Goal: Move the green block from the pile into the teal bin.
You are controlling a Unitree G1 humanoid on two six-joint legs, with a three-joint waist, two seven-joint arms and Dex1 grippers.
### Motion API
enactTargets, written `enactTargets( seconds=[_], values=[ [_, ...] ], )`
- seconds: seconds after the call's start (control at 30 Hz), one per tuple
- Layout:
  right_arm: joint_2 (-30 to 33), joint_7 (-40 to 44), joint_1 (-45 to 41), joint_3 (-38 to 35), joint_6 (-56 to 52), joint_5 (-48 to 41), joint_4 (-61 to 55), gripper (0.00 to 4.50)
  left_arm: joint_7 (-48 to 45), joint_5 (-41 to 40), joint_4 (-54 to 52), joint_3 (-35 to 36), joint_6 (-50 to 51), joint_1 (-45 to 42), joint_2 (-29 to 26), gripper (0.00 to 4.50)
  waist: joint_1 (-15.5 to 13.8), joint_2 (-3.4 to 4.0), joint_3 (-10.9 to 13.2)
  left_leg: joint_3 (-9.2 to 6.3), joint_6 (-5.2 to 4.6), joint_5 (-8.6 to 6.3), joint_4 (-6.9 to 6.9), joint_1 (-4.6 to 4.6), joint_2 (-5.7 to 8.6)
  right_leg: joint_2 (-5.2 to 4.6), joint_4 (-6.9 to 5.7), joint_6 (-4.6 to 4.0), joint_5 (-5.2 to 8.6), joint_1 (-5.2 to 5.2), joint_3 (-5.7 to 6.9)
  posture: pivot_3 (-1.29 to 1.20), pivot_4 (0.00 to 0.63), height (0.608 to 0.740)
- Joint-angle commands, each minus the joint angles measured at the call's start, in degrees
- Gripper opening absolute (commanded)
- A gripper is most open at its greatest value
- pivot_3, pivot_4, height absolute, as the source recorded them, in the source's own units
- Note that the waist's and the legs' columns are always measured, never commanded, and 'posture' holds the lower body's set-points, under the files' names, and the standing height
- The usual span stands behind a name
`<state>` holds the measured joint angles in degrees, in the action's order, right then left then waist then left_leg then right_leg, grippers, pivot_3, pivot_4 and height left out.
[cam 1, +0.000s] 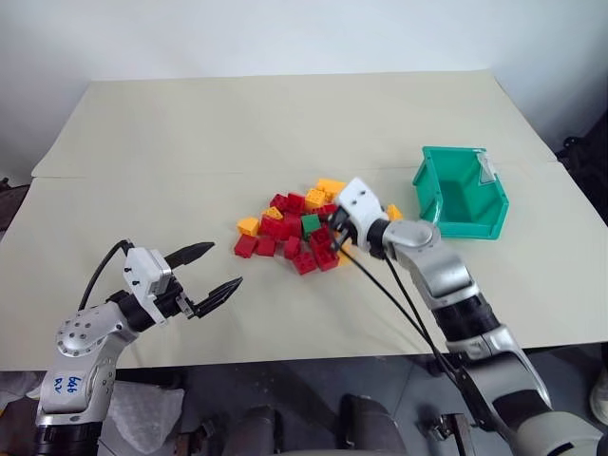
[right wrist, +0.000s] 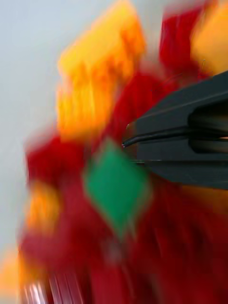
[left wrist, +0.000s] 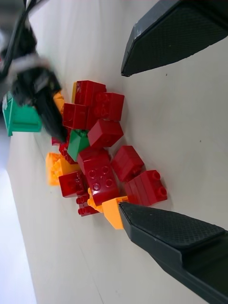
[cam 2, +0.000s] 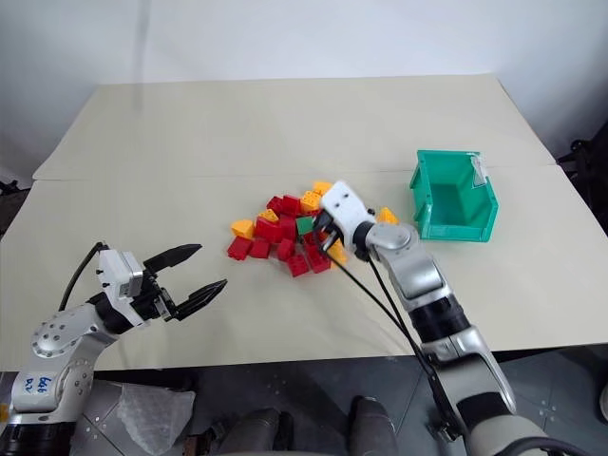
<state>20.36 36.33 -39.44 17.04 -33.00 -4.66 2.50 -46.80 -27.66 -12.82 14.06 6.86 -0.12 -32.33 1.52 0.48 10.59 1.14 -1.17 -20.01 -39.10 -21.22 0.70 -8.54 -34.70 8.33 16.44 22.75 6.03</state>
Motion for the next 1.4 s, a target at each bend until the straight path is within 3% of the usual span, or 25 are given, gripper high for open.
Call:
enactTargets(
  seconds=[0.03, 0.13, 0.37, 0.57, 0.77, 1.27, 1.4],
  values=[
    [2.9, 3.6, 3.3, 2.4, -5.1, -0.6, -8.4, 0.03, 0.3, 0.0, -1.0, 0.9, -1.0, 0.2, -0.1, 4.5, 0.0, 0.0, 0.0, 0.0, 0.0, 0.0, 0.0, 0.0, 0.0, 0.0, 0.0, 0.0, 0.0, 0.0, 0.0, 0.0, 0.15, 0.74],
    [5.0, 5.7, 5.7, 3.4, -8.3, -1.1, -13.3, 0.03, 0.4, 0.0, -1.0, 1.1, -1.1, 0.4, -0.1, 4.5, -0.3, -0.02, 0.0, -0.02, 0.0, 0.0, -0.02, 0.01, 0.0, -0.01, 0.0, 0.0, 0.0, -0.04, 0.0, 0.0, 0.15, 0.74],
    [3.5, 6.7, 3.6, -2.5, -8.9, -5.9, -13.2, 0.03, 0.3, 0.2, -0.7, 0.7, -1.2, 0.3, 0.0, 4.5, -0.1, -0.02, 0.0, 0.02, 0.0, 0.0, -0.03, 0.03, -0.01, 0.0, 0.02, 0.0, 0.0, -0.04, -0.03, 0.0, 0.15, 0.74],
    [3.2, 6.9, -1.2, -4.6, -11.1, -7.8, -10.3, 1.92, -0.1, 0.2, -0.1, 0.7, -1.2, 0.0, -0.2, 4.5, -0.1, -0.02, 0.0, 0.0, 0.0, 0.0, -0.03, 0.02, -0.03, 0.0, 0.01, 0.0, 0.0, -0.02, -0.01, 0.0, 0.15, 0.74],
    [1.5, 8.2, -8.7, -0.6, -6.6, -4.0, 3.0, 4.04, -0.4, 0.5, 0.7, 0.2, -1.2, -1.0, 0.0, 4.5, 0.1, -0.02, 0.0, 0.06, 0.0, 0.01, -0.03, 0.02, 0.01, -0.01, 0.01, 0.0, 0.0, -0.01, -0.04, 0.0, 0.15, 0.74],
    [-4.2, 9.7, -15.6, -0.8, -2.1, -1.8, 20.3, 4.04, 0.1, 0.5, 0.0, 0.1, -1.5, -0.2, 1.0, 4.5, 0.3, -0.01, 0.0, 0.05, 0.01, 0.0, -0.01, 0.02, -0.04, 0.0, -0.03, 0.0, 0.0, 0.04, -0.02, 0.0, 0.15, 0.74],
    [-4.4, 11.2, -16.2, -0.4, -1.6, -1.6, 20.9, 3.15, 0.2, 0.5, 0.0, 0.2, -1.5, -0.3, 0.9, 4.5, 0.3, -0.01, 0.0, 0.06, 0.01, 0.0, -0.01, 0.03, -0.05, 0.01, -0.04, 0.0, 0.0, 0.04, -0.03, 0.0, 0.15, 0.74]
  ],
)
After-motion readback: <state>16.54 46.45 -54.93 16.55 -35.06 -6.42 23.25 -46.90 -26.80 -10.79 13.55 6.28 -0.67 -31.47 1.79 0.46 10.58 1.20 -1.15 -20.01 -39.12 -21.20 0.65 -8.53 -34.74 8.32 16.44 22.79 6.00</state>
